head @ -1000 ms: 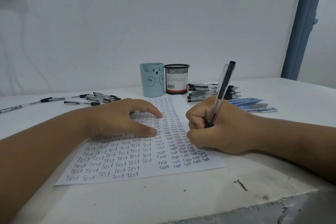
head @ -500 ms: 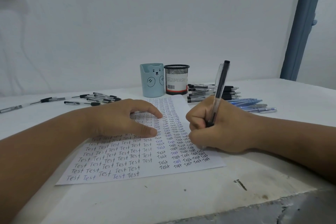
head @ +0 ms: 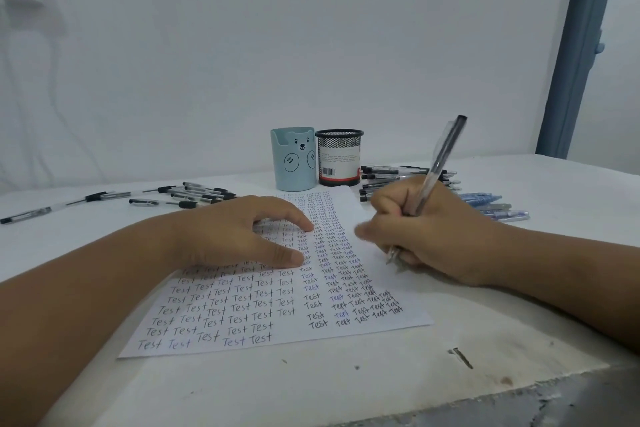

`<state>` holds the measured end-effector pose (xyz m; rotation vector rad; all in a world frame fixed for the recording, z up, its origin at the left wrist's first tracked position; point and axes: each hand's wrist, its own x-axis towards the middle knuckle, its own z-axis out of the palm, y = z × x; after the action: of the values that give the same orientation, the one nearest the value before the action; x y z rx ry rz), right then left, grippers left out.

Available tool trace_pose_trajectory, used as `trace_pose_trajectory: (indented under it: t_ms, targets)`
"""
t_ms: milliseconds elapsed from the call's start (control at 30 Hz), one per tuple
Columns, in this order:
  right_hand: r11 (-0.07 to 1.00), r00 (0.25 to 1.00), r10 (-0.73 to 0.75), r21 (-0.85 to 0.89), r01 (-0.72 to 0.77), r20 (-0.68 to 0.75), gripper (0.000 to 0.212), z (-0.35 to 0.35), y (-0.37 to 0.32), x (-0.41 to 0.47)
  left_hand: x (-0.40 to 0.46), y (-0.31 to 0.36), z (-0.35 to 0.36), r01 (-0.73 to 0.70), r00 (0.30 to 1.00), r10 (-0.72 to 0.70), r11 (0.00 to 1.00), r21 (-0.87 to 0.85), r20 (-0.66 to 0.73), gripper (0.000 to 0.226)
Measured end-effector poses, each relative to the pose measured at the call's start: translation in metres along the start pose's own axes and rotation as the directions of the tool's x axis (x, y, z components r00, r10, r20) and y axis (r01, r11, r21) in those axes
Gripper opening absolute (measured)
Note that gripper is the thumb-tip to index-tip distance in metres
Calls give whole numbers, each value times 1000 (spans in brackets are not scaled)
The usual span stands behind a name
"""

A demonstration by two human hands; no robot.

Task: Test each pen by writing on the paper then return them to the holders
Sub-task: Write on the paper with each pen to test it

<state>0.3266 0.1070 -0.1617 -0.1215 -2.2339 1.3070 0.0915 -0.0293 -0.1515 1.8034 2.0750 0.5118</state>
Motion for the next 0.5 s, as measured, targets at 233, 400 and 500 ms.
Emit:
trace_pose_trajectory:
  t_ms: [233, 400, 500]
  targets:
    - [998, 994, 56, 19, -54, -97, 49, -8, -21, 34, -2, 5, -1, 12, 1000, -13, 1000, -17, -3, 62]
    - [990, 993, 53, -126, -66, -103, 32, -11, -24, 73, -3, 7, -1, 28, 999, -29, 997, -66, -18, 53]
    - [913, 996, -11, -407, -27, -90, 24, -7, -17, 98, -5, 8, -1, 34, 999, -36, 995, -94, -24, 51]
